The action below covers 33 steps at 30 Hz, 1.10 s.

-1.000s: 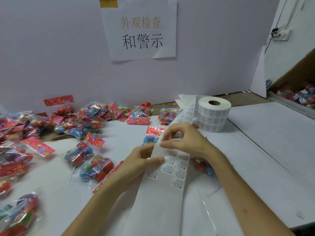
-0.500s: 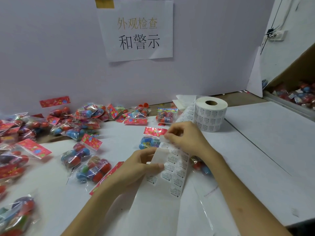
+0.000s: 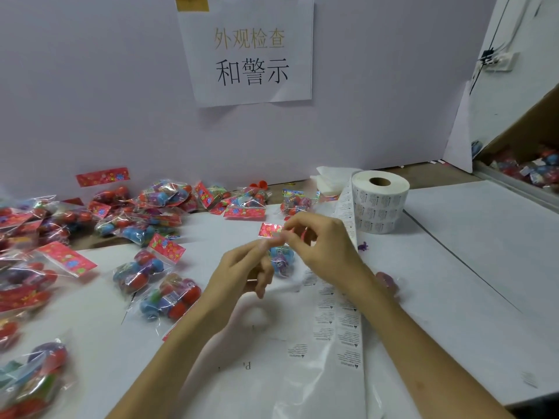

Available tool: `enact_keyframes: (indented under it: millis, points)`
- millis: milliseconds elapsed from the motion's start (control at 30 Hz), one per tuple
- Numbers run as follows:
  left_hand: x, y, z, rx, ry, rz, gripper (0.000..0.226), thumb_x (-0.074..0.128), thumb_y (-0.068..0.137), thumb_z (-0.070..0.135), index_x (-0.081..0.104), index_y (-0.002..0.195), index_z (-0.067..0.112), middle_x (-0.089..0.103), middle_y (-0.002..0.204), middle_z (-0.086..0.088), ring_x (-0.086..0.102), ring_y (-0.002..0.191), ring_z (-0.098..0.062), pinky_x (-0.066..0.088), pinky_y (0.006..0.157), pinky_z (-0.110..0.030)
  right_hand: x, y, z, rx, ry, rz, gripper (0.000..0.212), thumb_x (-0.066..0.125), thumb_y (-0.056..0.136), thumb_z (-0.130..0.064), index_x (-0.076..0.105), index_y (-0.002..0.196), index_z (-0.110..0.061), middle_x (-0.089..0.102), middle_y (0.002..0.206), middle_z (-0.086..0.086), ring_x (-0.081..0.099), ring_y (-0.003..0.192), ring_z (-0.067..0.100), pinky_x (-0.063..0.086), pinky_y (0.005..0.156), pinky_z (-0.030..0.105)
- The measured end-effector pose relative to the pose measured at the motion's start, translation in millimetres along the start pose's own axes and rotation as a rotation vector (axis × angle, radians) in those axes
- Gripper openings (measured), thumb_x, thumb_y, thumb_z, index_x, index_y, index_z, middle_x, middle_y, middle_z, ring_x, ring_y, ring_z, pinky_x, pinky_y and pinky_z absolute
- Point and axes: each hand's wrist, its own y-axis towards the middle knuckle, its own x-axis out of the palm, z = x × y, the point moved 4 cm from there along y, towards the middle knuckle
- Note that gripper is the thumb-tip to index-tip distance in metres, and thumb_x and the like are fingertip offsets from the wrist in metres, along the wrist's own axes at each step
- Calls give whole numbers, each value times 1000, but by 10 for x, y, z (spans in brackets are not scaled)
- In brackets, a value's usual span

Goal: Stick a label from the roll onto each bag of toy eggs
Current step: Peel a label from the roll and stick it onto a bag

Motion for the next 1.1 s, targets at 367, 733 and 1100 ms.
enact_keyframes:
  millis: [367, 733, 1100]
  points:
    - [-75, 38, -3, 9, 28, 124, 37, 48, 100, 46, 69, 118, 21, 54, 64, -6, 48, 55, -16, 46, 52, -26, 74, -13, 24, 124, 190, -117, 34, 74, 88, -40, 64, 120, -33, 64, 101, -14, 62, 76, 11, 52, 68, 19]
    - [-42, 3, 29, 217, 378, 220, 34, 49, 107, 11, 64, 134, 24, 69, 77, 4, 64, 68, -14, 57, 62, -28, -49, 10, -72, 114, 231, 71, 3, 76, 89, -11, 74, 88, -10, 69, 84, -6, 62, 70, 9, 48, 64, 16]
    - [-168, -8, -120, -1, 1054, 237, 39, 53, 104, 37, 59, 141, 25, 66, 134, -1, 58, 121, -21, 47, 100, -39, 166, -91, 230, 282, -219, -251, 58, 57, 95, -27, 34, 147, -38, 69, 91, -10, 65, 78, 12, 55, 79, 37]
